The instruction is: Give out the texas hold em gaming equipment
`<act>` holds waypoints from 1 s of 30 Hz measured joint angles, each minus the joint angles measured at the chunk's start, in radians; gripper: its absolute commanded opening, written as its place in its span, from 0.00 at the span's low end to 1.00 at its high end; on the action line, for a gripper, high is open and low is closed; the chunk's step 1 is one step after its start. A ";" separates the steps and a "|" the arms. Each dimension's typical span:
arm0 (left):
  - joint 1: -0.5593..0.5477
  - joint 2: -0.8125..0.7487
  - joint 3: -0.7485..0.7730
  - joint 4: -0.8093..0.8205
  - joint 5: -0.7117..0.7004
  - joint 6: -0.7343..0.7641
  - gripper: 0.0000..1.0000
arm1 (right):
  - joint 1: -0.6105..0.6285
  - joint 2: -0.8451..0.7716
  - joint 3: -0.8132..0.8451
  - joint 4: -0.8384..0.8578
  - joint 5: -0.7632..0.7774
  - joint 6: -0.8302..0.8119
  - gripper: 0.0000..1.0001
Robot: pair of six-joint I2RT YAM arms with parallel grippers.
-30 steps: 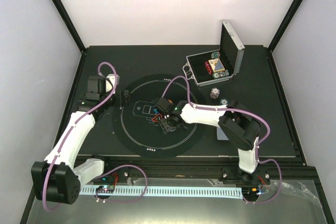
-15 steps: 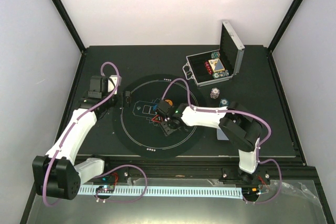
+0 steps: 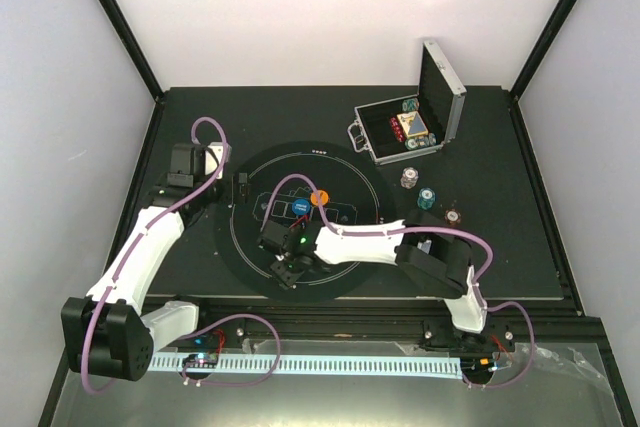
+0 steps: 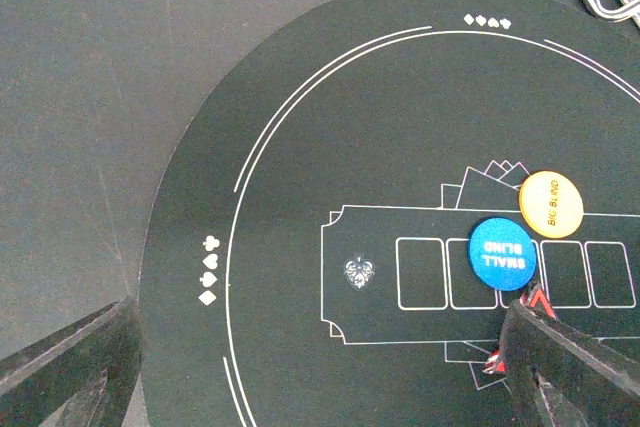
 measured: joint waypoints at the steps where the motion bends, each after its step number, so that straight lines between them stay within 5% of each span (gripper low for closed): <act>1: 0.000 0.000 0.000 0.000 0.000 0.000 0.99 | 0.006 0.009 0.011 0.001 0.000 0.000 0.65; 9: 0.000 0.000 0.000 0.000 0.000 0.000 0.99 | 0.020 0.018 0.031 -0.004 0.005 -0.003 0.91; 21: -0.006 -0.002 0.000 0.000 -0.001 0.000 0.99 | -0.079 -0.120 0.050 -0.044 0.088 0.056 0.94; 30: -0.006 -0.001 0.000 0.000 -0.001 0.000 0.99 | -0.171 0.010 0.135 -0.083 0.136 0.111 0.94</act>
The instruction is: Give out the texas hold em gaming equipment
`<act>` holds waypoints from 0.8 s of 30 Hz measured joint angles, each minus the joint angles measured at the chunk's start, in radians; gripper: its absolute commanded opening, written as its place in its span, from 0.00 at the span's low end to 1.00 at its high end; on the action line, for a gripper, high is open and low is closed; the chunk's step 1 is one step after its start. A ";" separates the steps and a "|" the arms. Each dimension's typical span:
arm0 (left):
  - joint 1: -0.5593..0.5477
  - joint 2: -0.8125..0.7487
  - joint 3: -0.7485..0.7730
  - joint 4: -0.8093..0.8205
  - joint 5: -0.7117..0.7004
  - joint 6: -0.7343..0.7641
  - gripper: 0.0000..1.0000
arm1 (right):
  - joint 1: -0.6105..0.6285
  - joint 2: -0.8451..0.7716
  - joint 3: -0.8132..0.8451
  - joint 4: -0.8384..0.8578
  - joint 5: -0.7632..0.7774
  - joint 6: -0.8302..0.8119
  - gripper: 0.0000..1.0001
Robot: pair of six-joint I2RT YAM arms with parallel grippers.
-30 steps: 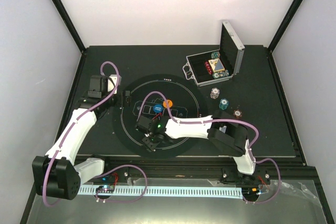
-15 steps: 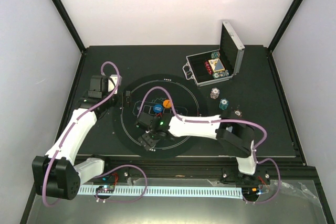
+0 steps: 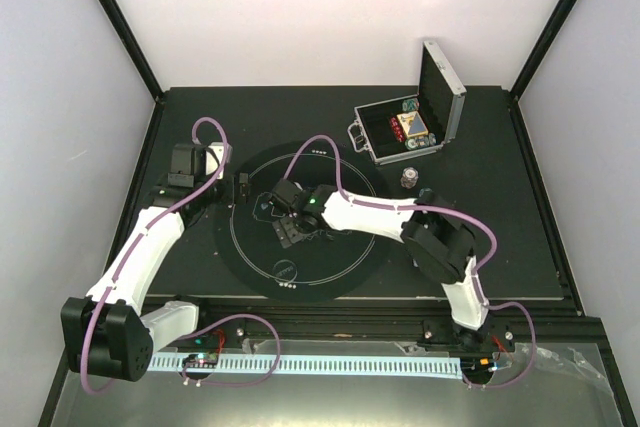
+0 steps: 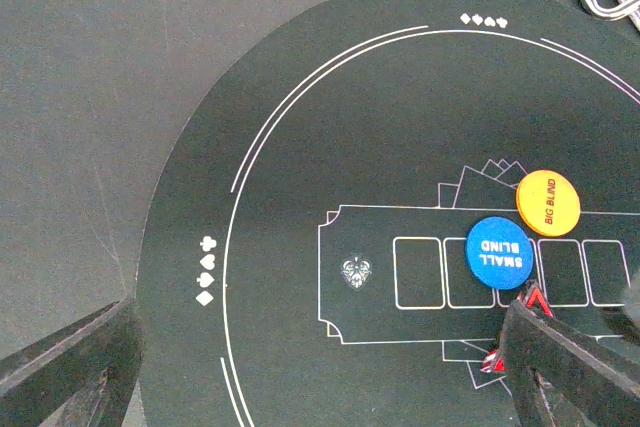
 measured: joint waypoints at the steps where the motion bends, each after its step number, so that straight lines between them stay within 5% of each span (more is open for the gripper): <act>1: 0.000 0.000 0.000 0.000 0.000 0.000 0.99 | -0.001 0.022 0.012 0.000 0.000 0.006 0.94; 14: 0.000 0.000 0.000 0.000 0.000 0.000 0.99 | -0.010 0.156 0.114 -0.018 0.033 0.043 0.88; 24: 0.000 -0.001 0.000 0.000 0.000 0.000 0.99 | -0.017 0.167 0.122 -0.023 0.074 0.074 0.72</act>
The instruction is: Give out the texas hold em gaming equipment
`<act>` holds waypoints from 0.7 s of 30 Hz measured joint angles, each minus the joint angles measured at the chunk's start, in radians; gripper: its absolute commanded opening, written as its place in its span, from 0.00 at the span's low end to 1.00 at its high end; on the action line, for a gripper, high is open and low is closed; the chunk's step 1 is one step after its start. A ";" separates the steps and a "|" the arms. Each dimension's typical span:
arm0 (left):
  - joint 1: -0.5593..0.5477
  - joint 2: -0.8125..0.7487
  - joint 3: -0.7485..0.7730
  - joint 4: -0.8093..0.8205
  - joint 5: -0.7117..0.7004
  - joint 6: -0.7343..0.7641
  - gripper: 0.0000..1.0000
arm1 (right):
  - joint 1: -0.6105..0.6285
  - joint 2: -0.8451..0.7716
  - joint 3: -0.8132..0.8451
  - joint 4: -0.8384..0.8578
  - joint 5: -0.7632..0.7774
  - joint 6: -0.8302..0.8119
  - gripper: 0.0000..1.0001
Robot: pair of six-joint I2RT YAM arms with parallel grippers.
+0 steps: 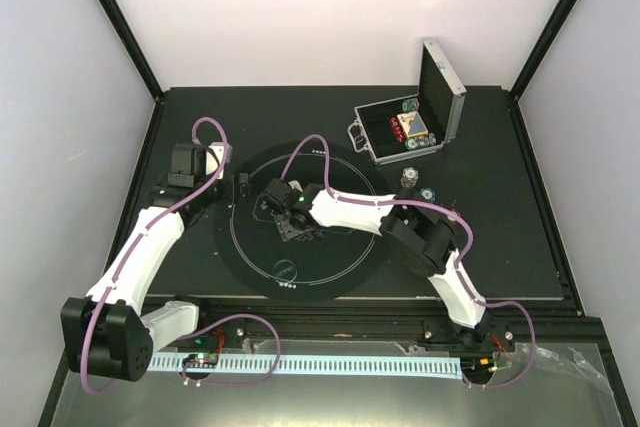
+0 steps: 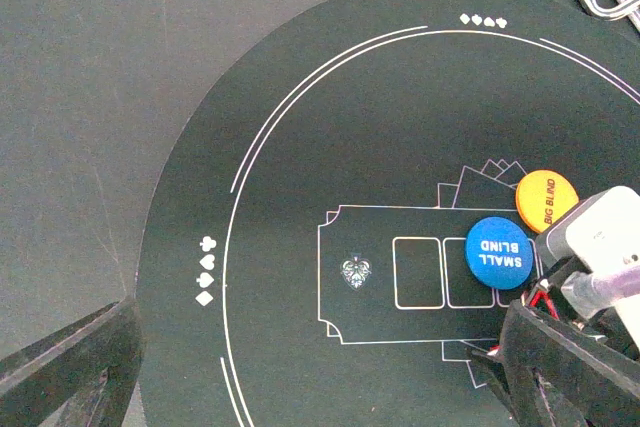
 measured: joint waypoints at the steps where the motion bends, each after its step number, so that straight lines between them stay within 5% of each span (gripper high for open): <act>1: 0.000 0.000 0.000 0.000 0.000 0.000 0.99 | 0.000 0.001 0.000 0.000 0.005 0.001 0.71; 10: 0.000 0.000 0.000 0.000 0.000 0.000 0.99 | -0.006 -0.051 -0.090 0.052 0.031 0.006 0.66; 21: 0.000 0.000 0.000 0.000 0.000 0.000 0.99 | -0.166 -0.331 -0.484 0.090 0.065 0.028 0.66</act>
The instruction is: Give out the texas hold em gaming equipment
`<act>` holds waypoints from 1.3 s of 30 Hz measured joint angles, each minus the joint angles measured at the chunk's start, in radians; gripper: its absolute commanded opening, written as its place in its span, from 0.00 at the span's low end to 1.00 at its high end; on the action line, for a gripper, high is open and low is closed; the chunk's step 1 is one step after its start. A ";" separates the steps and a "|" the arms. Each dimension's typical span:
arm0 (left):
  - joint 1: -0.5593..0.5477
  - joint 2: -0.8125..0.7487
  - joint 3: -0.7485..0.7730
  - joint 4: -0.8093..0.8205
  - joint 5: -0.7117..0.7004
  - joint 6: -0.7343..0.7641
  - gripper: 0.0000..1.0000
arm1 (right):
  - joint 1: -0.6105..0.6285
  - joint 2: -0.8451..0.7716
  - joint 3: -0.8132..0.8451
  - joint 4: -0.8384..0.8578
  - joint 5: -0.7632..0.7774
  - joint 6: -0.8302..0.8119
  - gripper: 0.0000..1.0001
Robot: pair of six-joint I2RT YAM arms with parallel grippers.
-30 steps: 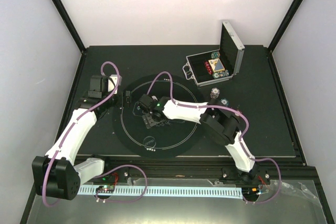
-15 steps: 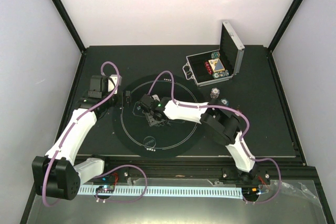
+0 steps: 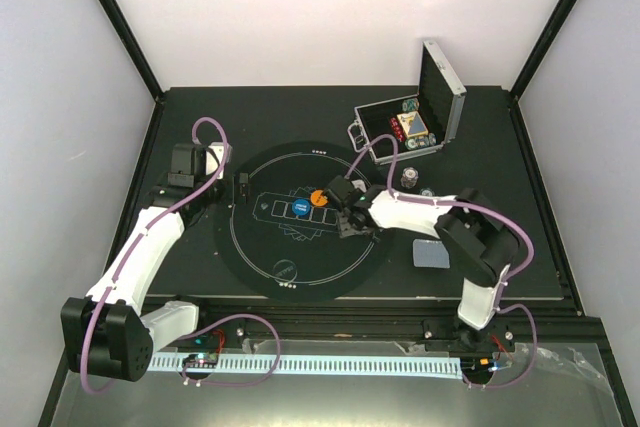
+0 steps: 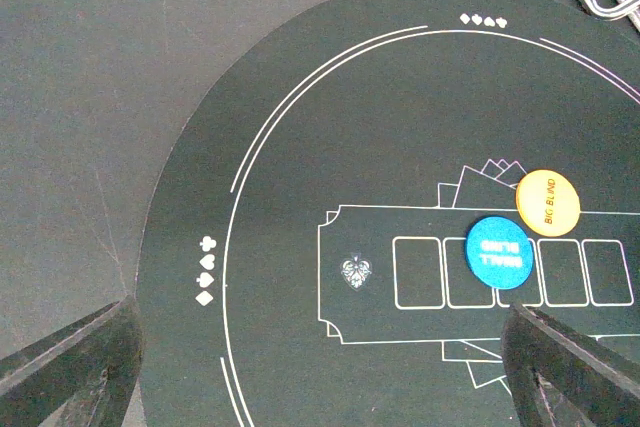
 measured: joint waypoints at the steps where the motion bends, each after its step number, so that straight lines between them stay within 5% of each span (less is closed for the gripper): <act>1: 0.000 0.000 0.000 0.000 0.000 0.000 0.99 | -0.019 -0.017 -0.024 0.009 0.000 0.000 0.66; 15: 0.000 0.013 0.000 0.000 -0.006 0.000 0.99 | -0.121 -0.096 -0.137 0.074 -0.002 -0.005 0.67; 20: -0.024 0.026 0.005 -0.012 -0.034 -0.002 0.99 | -0.128 -0.098 -0.137 0.074 -0.002 -0.018 0.85; 28: -0.256 0.131 0.051 -0.060 -0.064 -0.099 0.98 | -0.148 -0.243 -0.138 0.058 -0.016 -0.079 1.00; 39: -0.464 0.472 0.094 -0.026 -0.060 -0.189 0.90 | -0.281 -0.552 -0.149 0.059 -0.073 -0.141 1.00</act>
